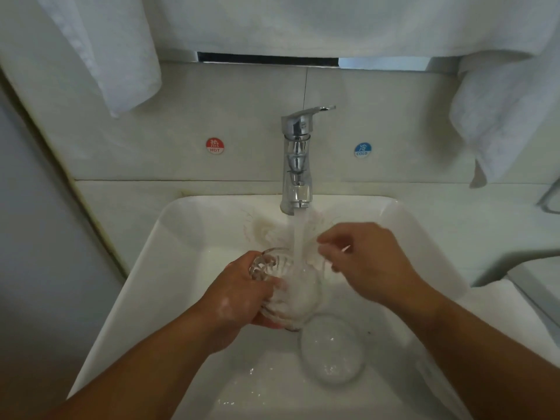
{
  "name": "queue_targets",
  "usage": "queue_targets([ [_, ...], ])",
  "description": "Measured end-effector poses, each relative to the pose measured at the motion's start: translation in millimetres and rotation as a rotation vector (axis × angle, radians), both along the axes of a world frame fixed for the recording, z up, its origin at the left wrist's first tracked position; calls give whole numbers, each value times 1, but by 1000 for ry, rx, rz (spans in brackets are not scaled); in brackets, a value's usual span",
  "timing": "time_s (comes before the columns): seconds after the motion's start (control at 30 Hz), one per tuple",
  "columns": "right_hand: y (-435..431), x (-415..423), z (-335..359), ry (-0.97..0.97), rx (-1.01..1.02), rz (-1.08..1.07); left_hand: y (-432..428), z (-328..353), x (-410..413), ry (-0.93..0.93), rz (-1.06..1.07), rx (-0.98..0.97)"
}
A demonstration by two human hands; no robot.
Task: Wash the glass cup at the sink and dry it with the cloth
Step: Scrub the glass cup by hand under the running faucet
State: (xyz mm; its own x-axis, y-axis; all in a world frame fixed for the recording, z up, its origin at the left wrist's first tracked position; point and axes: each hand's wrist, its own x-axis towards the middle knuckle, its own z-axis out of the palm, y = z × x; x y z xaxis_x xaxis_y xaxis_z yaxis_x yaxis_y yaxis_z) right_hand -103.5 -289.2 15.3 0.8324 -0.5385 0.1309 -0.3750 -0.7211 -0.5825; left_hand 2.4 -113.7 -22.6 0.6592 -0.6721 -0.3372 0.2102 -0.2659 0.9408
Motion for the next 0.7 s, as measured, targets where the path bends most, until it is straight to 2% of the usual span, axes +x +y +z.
queue_targets([
  [0.13,-1,-6,54,-178,-180,-54,1,2,-2,109,-33,-48],
  [0.27,-13,10,105,-450,-328,-99,-1,3,-2,151,-10,-102],
  [0.4,-21,37,125,-432,-390,-18,1,3,-2,170,9,-115],
  [0.7,-16,52,115,-450,-483,27,1,1,1,177,4,-115],
])
